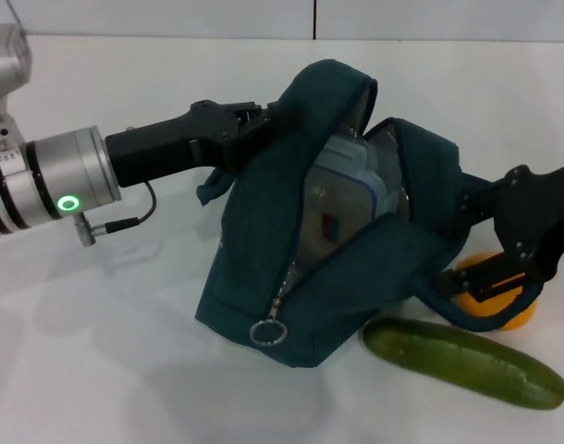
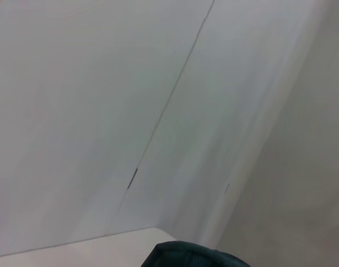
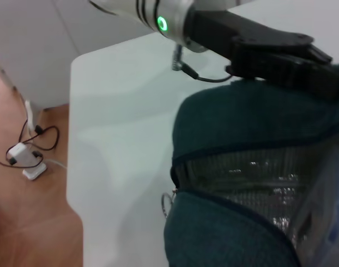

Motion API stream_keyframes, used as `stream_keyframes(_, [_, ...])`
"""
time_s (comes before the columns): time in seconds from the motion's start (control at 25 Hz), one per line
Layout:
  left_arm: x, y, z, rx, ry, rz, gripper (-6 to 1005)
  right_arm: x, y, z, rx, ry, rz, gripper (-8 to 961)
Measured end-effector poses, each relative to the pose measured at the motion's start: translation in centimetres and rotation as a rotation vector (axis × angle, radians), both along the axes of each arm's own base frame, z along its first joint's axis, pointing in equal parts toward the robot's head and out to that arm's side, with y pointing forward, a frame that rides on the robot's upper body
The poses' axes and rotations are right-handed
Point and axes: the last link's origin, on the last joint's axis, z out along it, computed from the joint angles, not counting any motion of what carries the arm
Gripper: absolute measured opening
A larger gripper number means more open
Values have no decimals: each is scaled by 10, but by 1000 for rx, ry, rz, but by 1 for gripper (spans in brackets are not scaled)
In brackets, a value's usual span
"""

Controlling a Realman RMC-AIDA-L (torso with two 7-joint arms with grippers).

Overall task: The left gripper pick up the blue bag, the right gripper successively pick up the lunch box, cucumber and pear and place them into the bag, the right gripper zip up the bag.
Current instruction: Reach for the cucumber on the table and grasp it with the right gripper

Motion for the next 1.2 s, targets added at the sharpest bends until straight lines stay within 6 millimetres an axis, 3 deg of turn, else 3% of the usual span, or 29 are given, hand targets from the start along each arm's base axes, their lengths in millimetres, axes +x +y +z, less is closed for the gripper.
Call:
stream_keyframes(0.4, [-3,0,2,7,4,6,75,-15,-6,25,118,261,151,673])
stream_keyframes(0.6, [-4,-1,2,9,5,8,76,-10,-18,46,173,413,216,671])
stream_keyframes(0.96, [-2,1,3,6,3,8,79,13,-52,50,-54,237,203,668])
stream_keyframes(1.2, [1,4,3,7,5,5,81,23,-42,41,-15,110,108,666])
